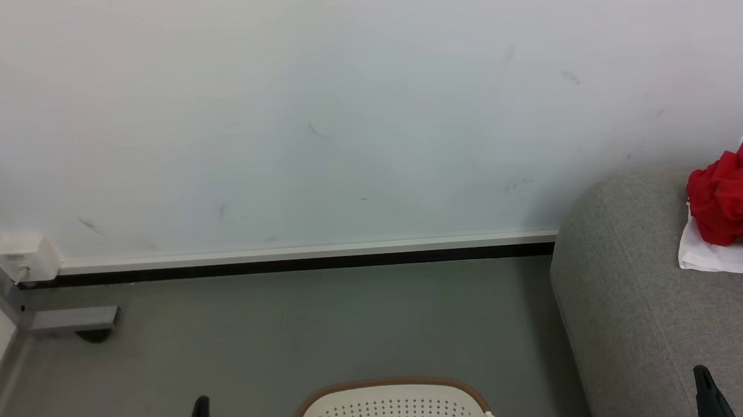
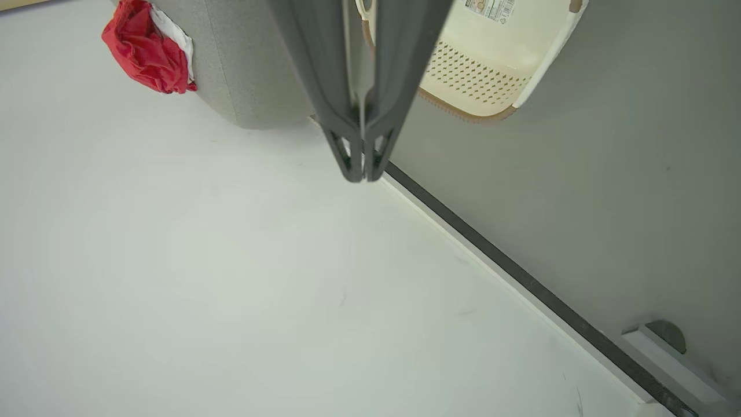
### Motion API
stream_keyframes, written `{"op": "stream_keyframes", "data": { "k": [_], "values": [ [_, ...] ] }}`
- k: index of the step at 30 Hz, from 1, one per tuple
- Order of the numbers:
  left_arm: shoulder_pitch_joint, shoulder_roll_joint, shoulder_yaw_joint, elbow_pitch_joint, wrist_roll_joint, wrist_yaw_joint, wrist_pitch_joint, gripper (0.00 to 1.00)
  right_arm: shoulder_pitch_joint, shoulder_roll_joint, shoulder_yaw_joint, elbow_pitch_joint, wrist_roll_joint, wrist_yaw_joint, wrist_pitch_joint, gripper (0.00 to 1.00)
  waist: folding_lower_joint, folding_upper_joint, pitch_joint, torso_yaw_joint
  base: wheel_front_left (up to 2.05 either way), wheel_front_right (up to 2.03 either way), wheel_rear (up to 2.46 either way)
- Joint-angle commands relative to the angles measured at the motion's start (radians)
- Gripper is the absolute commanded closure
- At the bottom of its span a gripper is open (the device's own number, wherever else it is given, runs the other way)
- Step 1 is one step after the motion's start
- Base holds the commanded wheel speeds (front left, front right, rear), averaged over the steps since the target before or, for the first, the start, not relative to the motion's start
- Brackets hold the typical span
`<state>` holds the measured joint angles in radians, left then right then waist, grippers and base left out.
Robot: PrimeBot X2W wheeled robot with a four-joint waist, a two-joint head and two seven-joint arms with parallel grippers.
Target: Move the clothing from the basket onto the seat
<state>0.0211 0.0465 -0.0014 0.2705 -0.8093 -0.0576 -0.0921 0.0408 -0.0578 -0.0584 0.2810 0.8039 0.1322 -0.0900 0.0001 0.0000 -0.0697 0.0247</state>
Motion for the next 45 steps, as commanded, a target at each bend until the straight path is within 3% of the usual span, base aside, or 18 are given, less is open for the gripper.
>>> {"op": "stream_keyframes", "data": {
  "k": [1,45],
  "values": [
    [-0.028,0.004,0.009,-0.016,-0.038,-0.007,0.007,1.00,-0.031,-0.002,-0.006,-0.017,0.035,-0.001,0.007,1.00,-0.0001,0.0000,0.001,0.000,0.00,0.00,0.00],
    [-0.095,0.005,0.078,-0.023,-0.512,-0.050,0.131,1.00,-0.109,0.004,-0.038,-0.031,0.511,-0.002,0.130,1.00,-0.0001,0.0000,0.039,-0.013,0.00,0.00,0.00]
  ]
}}
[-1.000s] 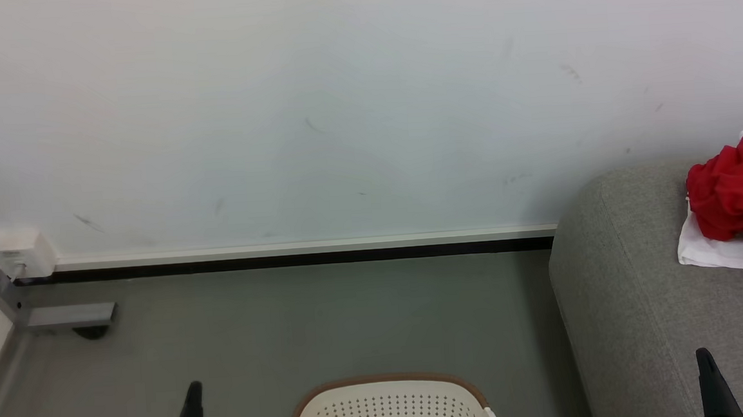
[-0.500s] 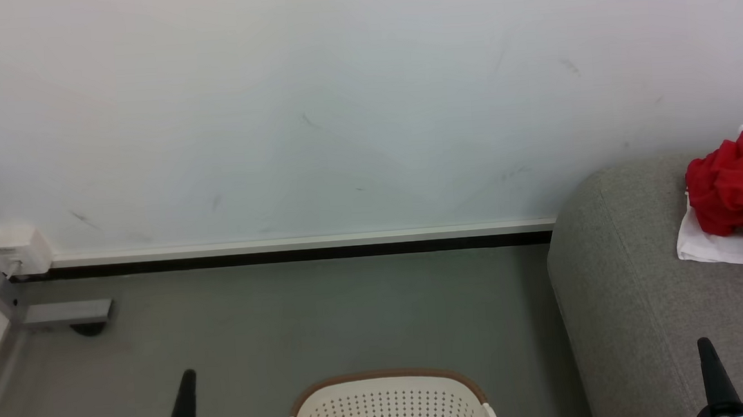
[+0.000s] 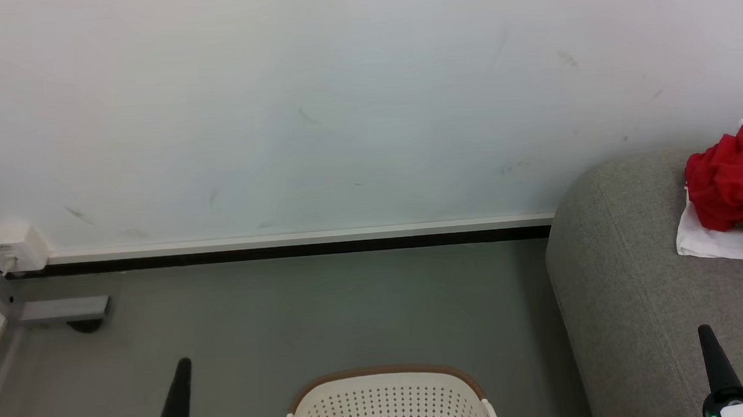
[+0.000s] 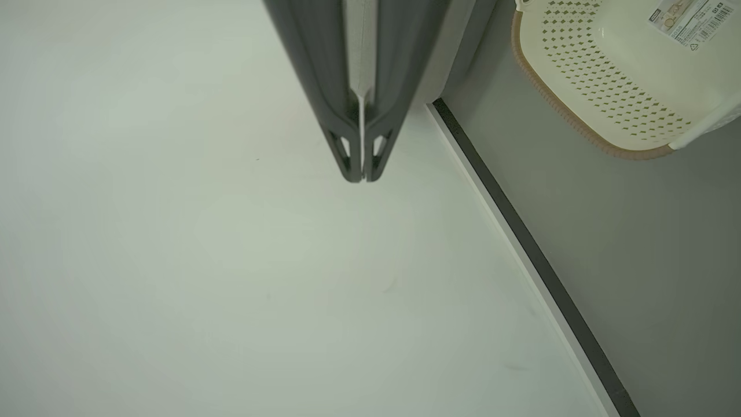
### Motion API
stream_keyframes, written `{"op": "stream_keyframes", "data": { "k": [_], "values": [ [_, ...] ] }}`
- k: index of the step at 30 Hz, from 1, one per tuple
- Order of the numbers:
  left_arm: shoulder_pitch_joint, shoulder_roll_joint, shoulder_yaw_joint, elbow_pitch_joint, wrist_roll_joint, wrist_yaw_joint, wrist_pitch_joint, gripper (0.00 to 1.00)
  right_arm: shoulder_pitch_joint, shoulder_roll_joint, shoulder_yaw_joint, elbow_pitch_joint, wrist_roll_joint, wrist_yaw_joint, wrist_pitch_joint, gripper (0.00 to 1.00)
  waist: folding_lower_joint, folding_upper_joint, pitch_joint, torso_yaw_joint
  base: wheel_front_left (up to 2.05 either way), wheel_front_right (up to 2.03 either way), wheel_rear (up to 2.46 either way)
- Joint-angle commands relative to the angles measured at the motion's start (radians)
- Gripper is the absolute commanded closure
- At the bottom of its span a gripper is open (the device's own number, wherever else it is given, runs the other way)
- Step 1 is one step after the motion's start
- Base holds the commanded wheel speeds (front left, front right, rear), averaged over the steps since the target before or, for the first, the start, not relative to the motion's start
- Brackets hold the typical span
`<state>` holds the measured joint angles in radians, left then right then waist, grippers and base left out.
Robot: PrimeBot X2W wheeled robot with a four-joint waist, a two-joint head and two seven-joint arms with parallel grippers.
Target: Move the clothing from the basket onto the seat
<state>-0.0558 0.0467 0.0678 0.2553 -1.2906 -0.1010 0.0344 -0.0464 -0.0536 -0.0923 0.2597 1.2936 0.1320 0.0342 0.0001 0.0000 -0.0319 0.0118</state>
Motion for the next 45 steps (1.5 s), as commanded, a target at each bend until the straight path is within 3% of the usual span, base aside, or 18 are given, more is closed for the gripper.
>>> {"op": "stream_keyframes", "data": {
  "k": [1,45],
  "values": [
    [-0.019,0.005,0.009,-0.008,-0.038,-0.007,0.008,1.00,-0.022,0.000,-0.004,-0.010,0.030,-0.002,0.008,1.00,-0.0001,0.0000,0.002,-0.001,0.00,0.00,0.00],
    [-0.058,0.006,0.049,-0.011,-0.328,-0.032,0.084,1.00,-0.070,0.004,-0.025,-0.018,0.320,-0.002,0.084,1.00,-0.0001,0.0000,0.035,-0.012,0.00,0.00,0.00]
  ]
}}
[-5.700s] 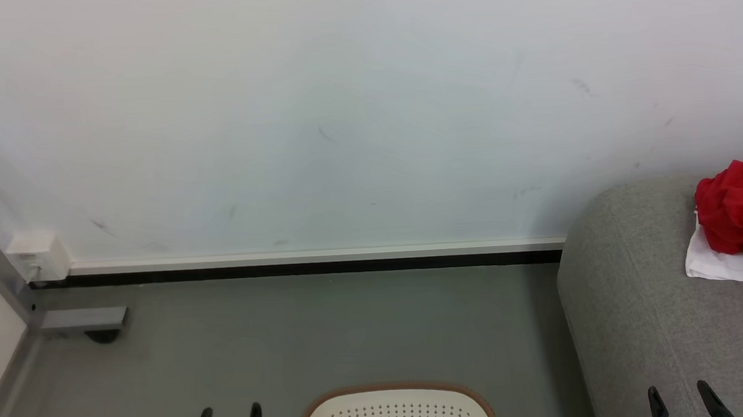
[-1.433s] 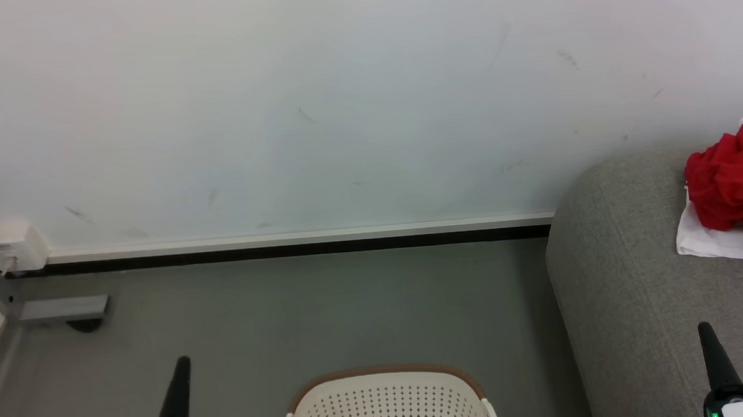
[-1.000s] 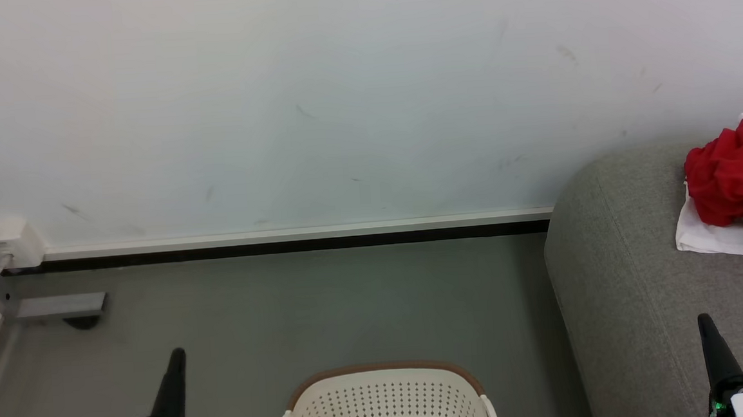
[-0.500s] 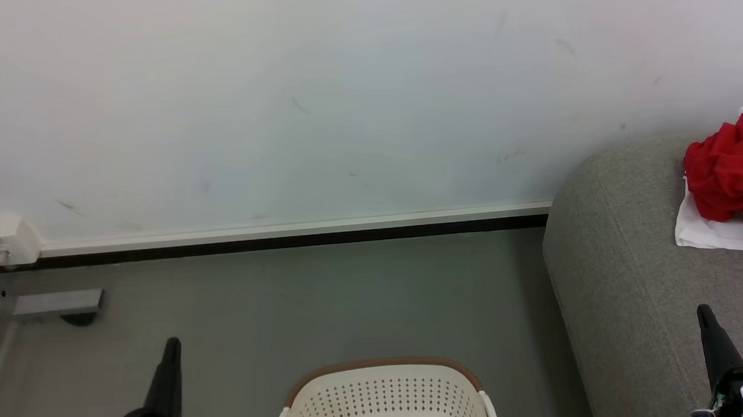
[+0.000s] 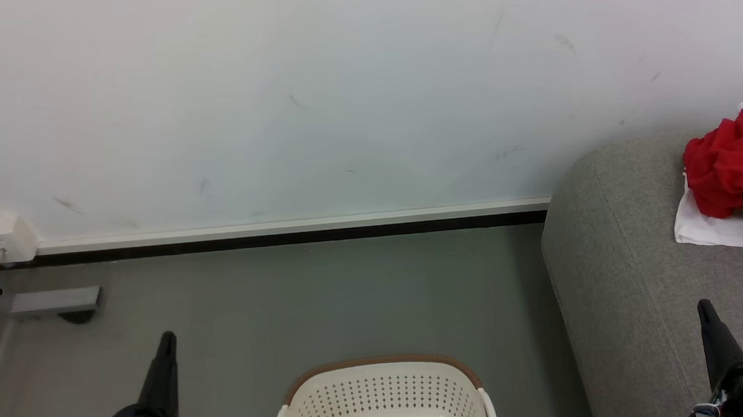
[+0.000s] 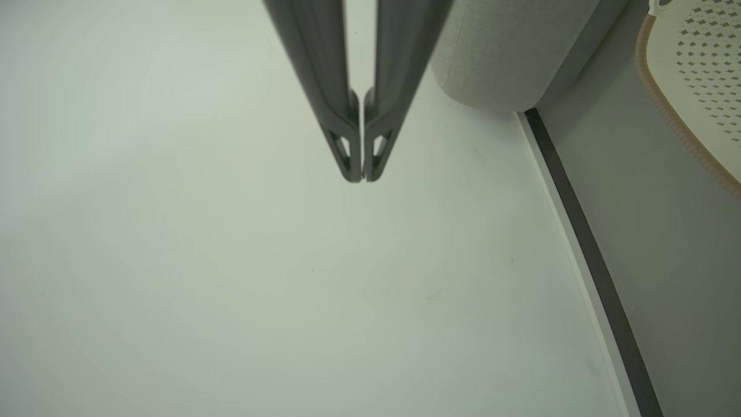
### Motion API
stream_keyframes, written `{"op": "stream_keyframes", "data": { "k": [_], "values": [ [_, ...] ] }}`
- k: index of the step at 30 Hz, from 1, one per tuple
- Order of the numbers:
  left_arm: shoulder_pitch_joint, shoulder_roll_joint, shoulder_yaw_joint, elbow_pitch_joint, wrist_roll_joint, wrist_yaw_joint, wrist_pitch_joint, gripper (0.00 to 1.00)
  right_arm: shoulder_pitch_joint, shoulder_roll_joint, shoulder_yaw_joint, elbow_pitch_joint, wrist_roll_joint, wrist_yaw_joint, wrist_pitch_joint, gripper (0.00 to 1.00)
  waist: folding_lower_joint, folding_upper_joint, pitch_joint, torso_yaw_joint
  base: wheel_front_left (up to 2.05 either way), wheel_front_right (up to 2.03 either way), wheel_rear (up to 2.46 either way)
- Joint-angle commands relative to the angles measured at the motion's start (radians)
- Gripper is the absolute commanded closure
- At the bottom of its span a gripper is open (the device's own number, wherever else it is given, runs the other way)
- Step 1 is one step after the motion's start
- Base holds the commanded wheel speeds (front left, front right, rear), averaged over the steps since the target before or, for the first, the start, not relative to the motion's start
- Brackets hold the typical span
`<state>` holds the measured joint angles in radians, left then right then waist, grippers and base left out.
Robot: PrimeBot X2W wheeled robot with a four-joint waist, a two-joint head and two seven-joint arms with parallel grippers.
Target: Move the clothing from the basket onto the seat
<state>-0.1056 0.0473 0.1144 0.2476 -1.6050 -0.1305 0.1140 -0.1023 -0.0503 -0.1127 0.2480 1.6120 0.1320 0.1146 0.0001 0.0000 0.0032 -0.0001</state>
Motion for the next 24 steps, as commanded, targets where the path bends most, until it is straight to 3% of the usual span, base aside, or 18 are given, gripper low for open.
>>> {"op": "stream_keyframes", "data": {
  "k": [1,24],
  "values": [
    [-0.008,0.005,0.003,-0.004,-0.014,-0.002,0.004,1.00,-0.014,0.000,-0.004,-0.006,0.002,-0.002,0.003,1.00,-0.0001,0.0000,0.000,0.000,0.00,0.00,0.00],
    [-0.008,0.005,0.003,-0.004,-0.014,-0.002,0.004,1.00,-0.014,0.000,-0.004,-0.006,0.002,-0.002,0.003,1.00,-0.0001,0.0000,0.000,0.000,0.00,0.00,0.00]
  ]
}}
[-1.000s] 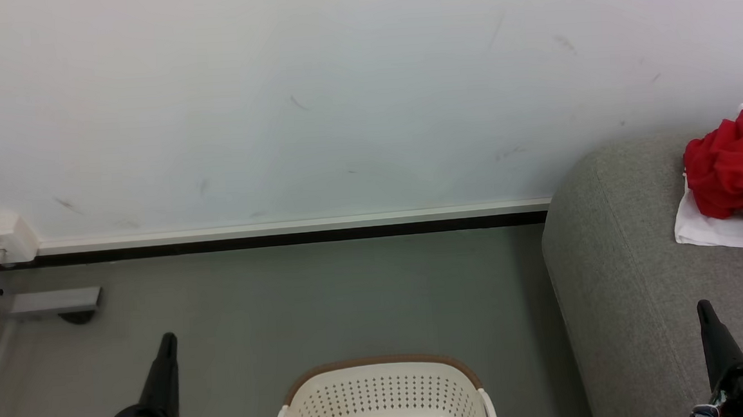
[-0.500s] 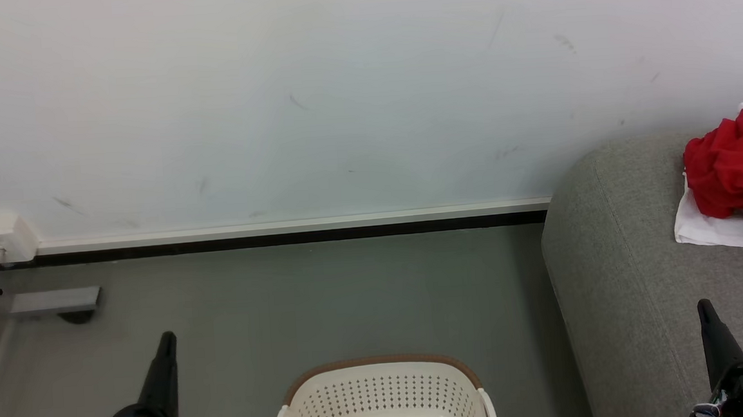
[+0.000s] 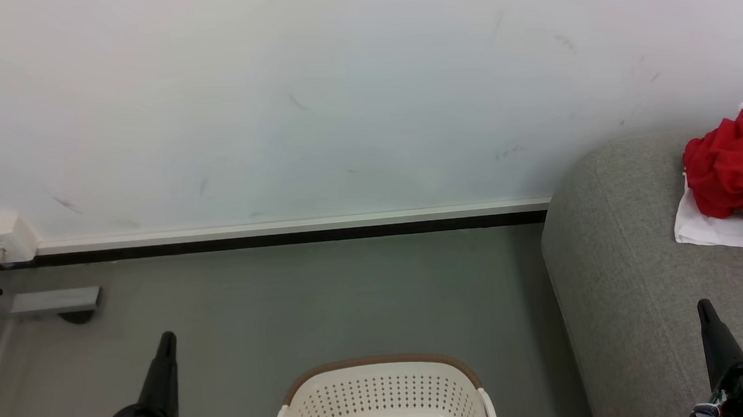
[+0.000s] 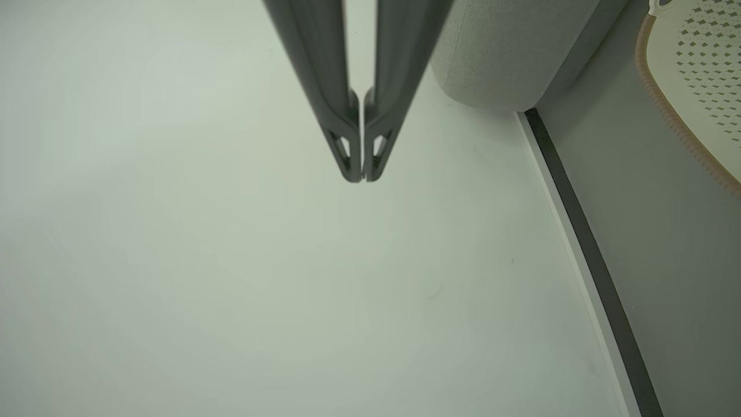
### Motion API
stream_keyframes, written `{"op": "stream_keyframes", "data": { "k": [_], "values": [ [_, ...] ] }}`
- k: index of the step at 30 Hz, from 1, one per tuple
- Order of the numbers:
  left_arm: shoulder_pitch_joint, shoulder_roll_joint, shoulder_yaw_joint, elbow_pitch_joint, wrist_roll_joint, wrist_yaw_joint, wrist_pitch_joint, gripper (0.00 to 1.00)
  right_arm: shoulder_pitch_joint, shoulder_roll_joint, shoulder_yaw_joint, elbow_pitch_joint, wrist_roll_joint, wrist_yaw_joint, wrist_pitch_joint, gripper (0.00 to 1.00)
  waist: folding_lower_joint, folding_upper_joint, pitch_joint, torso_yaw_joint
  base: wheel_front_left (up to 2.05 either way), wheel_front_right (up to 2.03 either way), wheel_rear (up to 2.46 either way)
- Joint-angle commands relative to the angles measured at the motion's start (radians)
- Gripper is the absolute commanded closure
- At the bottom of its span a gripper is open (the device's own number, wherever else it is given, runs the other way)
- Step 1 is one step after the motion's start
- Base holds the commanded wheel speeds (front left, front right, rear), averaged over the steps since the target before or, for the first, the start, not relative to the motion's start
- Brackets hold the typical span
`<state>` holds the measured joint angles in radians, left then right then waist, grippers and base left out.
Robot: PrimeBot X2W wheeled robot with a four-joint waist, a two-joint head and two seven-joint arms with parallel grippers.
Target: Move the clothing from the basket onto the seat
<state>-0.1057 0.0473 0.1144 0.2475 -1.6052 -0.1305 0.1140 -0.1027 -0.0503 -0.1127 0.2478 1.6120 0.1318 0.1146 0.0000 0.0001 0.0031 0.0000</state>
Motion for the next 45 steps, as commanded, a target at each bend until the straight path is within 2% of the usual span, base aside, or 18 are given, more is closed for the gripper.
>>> {"op": "stream_keyframes", "data": {
  "k": [1,45],
  "values": [
    [-0.008,0.005,0.003,-0.004,-0.014,-0.002,0.004,1.00,-0.013,0.000,-0.004,-0.006,0.002,-0.002,0.003,1.00,0.0000,-0.0001,0.000,0.000,0.00,0.00,0.00],
    [-0.008,0.005,0.002,-0.004,-0.014,-0.002,0.004,1.00,-0.013,0.000,-0.004,-0.006,0.002,-0.002,0.003,1.00,0.0000,-0.0001,0.000,0.000,0.00,0.00,0.00]
  ]
}}
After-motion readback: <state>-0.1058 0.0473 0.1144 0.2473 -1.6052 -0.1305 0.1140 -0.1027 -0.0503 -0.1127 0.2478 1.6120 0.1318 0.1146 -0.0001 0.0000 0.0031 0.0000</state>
